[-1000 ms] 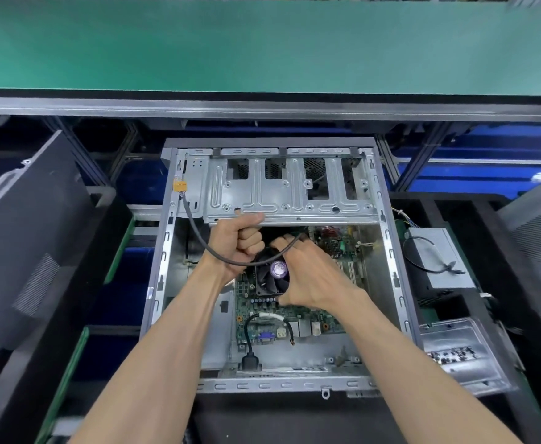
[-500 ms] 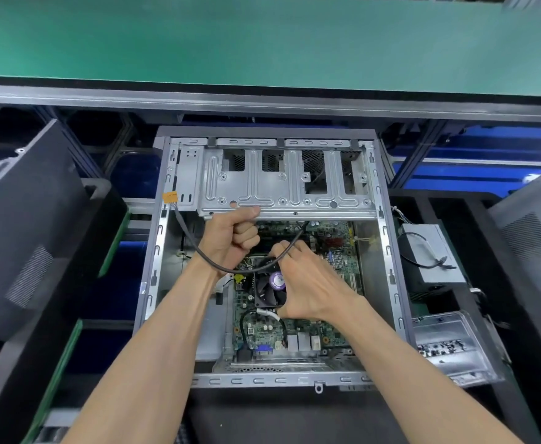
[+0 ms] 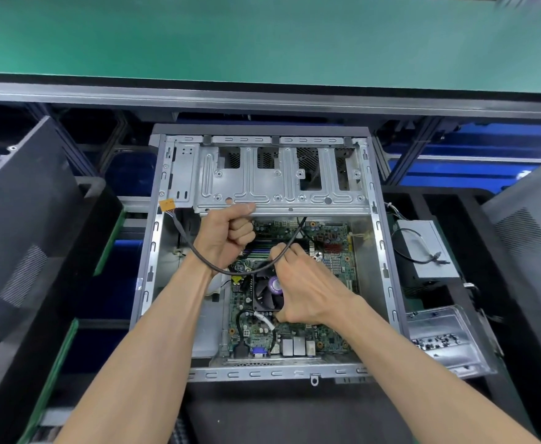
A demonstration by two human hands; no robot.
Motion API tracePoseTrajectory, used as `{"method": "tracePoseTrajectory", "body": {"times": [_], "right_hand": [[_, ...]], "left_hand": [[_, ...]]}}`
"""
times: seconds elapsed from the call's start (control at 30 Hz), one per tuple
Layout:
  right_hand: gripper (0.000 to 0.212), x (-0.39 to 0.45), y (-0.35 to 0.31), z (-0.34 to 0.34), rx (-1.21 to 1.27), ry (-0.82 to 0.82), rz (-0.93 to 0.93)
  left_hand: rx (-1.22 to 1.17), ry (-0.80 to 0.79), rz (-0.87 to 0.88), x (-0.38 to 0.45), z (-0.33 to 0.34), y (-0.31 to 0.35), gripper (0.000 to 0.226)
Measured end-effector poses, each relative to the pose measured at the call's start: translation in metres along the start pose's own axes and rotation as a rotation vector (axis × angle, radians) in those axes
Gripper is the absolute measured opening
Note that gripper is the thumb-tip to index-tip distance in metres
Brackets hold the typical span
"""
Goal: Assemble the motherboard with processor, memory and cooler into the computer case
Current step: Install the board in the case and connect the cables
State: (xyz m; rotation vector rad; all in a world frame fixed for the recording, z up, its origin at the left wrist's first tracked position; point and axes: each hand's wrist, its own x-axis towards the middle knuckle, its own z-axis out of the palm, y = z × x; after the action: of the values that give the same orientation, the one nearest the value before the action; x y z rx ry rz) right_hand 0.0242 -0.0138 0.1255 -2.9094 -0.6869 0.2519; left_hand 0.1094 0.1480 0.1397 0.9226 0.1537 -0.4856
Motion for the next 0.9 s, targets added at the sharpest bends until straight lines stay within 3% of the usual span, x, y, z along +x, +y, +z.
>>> {"method": "tracePoseTrajectory", "body": {"times": [0.33,0.73,0.9], "right_hand": [[0.064,-0.0014,-0.0008,-0.0001,-0.003,0.005,-0.004],[0.095,-0.0022,0.0009,-0.0001,-0.066,-0.002,-0.035],[0.08,-0.002,-0.0007,-0.0016,-0.079,-0.021,-0.054]], "left_hand": [[0.001,-0.005,-0.004,-0.0001,0.0,0.001,0.06],[0.015,-0.001,-0.002,0.0025,-0.0018,0.0008,0.054],[0.024,0.002,0.003,0.0011,-0.0006,0.0011,0.055]]}}
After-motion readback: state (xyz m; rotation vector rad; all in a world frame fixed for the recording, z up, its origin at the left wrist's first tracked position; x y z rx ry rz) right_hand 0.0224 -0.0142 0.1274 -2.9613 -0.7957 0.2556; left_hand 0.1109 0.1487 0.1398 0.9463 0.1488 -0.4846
